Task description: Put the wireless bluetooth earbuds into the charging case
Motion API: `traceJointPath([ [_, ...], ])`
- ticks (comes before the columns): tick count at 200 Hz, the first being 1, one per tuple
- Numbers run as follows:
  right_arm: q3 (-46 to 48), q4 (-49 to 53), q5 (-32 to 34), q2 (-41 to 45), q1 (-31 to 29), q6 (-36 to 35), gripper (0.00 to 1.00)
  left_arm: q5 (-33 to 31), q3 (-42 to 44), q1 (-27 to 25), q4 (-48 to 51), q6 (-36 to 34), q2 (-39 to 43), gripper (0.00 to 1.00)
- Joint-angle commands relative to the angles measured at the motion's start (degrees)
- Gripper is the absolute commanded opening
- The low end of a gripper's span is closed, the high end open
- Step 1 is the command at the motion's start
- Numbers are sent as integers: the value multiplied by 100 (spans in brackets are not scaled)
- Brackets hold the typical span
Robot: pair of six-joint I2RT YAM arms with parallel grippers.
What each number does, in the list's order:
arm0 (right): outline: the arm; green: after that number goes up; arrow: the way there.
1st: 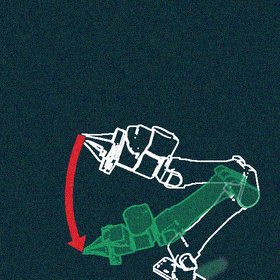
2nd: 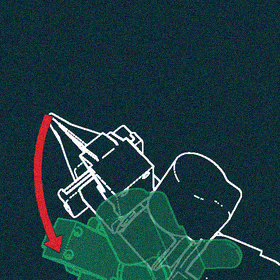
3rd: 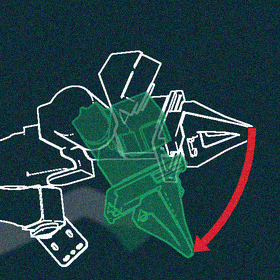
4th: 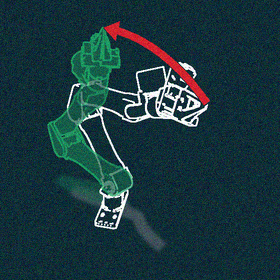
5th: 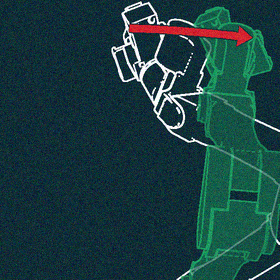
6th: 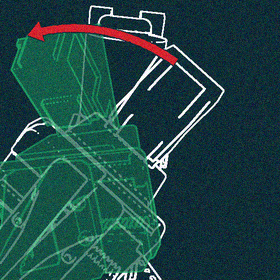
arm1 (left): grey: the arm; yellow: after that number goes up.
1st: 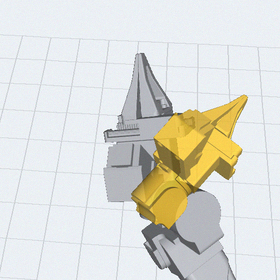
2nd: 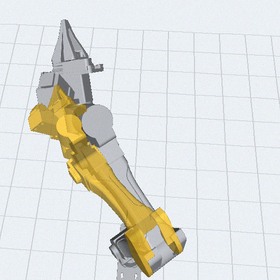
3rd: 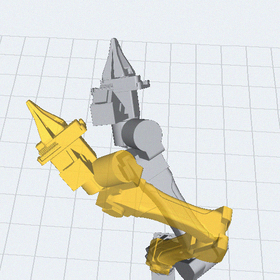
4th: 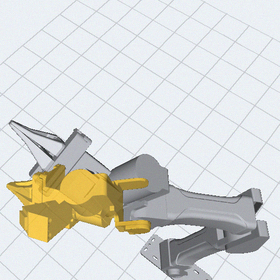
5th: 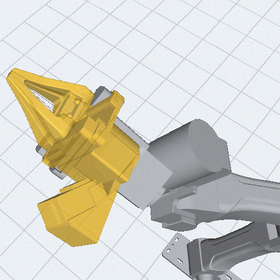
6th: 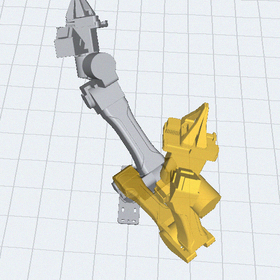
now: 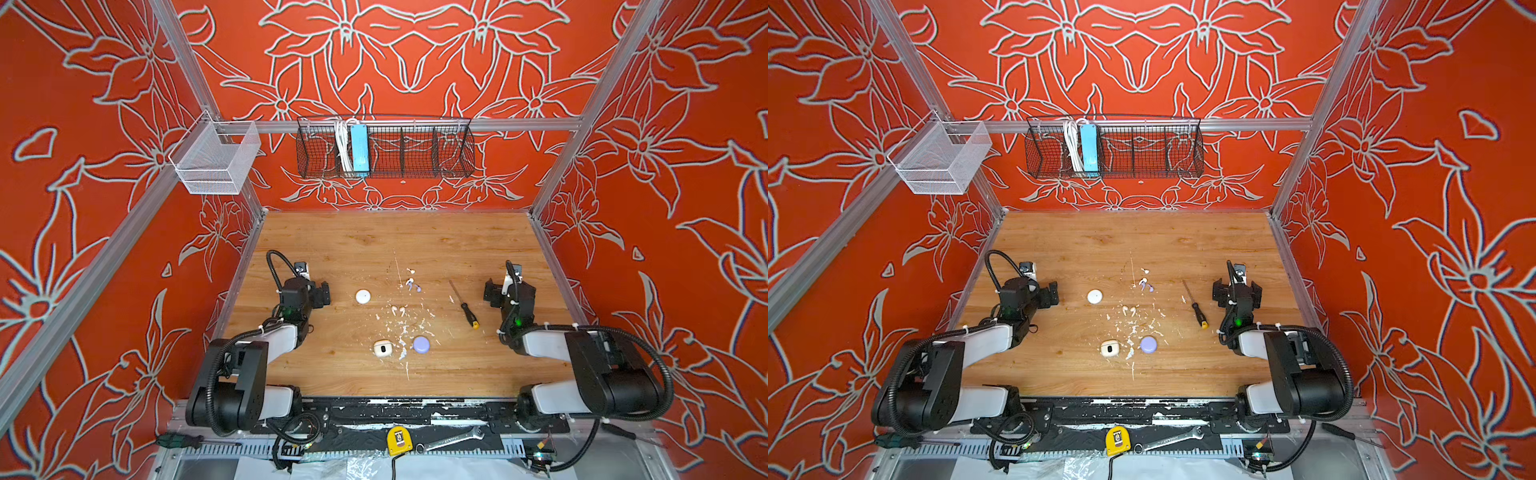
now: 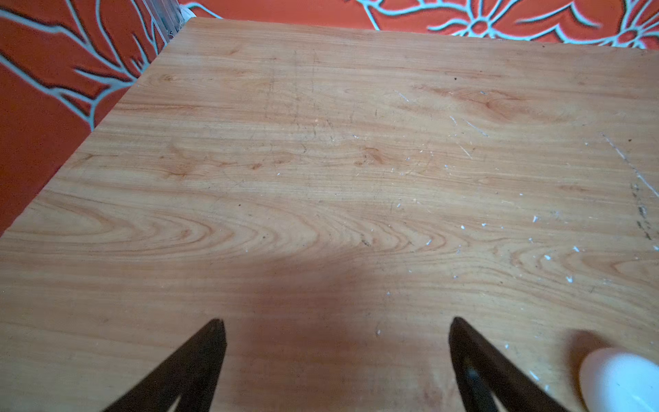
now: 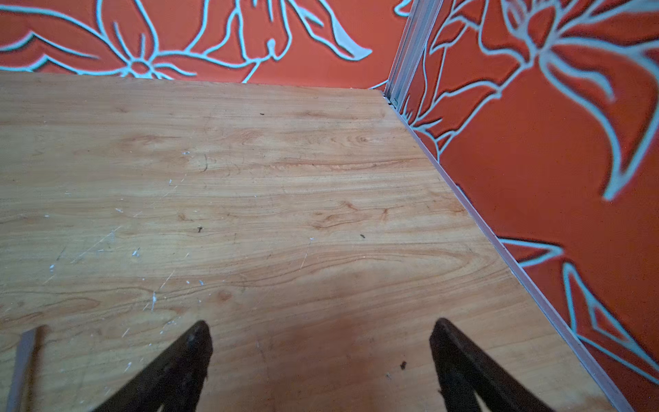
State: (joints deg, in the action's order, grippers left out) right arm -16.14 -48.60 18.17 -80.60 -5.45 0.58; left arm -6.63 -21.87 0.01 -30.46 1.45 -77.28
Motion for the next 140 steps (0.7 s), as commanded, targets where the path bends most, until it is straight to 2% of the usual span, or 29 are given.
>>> traceJointPath([
  [1, -135, 79, 81, -35, -27, 51, 98, 57, -59, 16, 0, -14, -7, 97],
  [140, -196, 178, 33, -61, 4, 74, 98, 127, -73, 43, 30, -14, -18, 97],
])
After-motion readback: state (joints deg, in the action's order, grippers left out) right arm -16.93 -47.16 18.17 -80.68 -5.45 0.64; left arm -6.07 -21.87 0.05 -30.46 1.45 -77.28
